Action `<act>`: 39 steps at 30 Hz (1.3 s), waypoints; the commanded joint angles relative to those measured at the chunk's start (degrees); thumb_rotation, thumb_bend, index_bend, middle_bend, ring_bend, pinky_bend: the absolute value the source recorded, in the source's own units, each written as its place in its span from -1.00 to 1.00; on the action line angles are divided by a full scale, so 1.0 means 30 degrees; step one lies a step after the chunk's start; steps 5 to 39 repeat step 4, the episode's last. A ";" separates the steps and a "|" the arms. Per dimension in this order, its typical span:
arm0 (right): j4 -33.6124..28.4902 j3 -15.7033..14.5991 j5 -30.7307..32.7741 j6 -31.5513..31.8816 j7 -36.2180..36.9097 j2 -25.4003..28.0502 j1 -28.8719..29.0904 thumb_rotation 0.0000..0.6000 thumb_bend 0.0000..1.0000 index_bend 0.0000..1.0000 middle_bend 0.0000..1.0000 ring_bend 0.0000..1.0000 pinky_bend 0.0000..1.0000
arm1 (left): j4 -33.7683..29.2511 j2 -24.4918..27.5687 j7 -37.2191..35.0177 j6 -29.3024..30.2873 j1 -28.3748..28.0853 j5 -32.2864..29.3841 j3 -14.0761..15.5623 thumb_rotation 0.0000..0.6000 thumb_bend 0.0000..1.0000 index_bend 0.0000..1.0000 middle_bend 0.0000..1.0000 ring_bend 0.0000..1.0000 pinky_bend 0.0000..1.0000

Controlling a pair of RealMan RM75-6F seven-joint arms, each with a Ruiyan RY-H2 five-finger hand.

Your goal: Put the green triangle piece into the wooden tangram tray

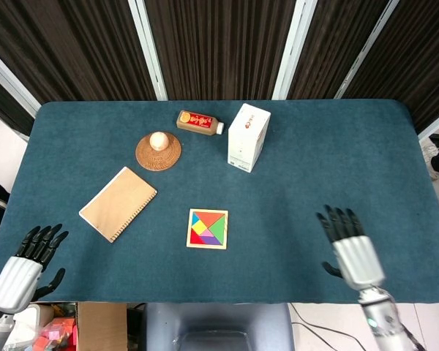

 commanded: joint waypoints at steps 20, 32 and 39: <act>0.4873 -0.0824 -0.3013 0.2628 0.5800 0.1175 -0.3961 1.00 -0.60 -1.00 -1.00 -1.00 -1.00 | -0.0479 -0.0356 0.1394 -0.0204 0.0135 0.0244 0.0149 1.00 -0.10 -1.00 -1.00 -1.00 -1.00; 0.4873 -0.0824 -0.3013 0.2628 0.5800 0.1175 -0.3961 1.00 -0.60 -1.00 -1.00 -1.00 -1.00 | -0.0479 -0.0356 0.1394 -0.0204 0.0135 0.0244 0.0149 1.00 -0.10 -1.00 -1.00 -1.00 -1.00; 0.4873 -0.0824 -0.3013 0.2628 0.5800 0.1175 -0.3961 1.00 -0.60 -1.00 -1.00 -1.00 -1.00 | -0.0479 -0.0356 0.1394 -0.0204 0.0135 0.0244 0.0149 1.00 -0.10 -1.00 -1.00 -1.00 -1.00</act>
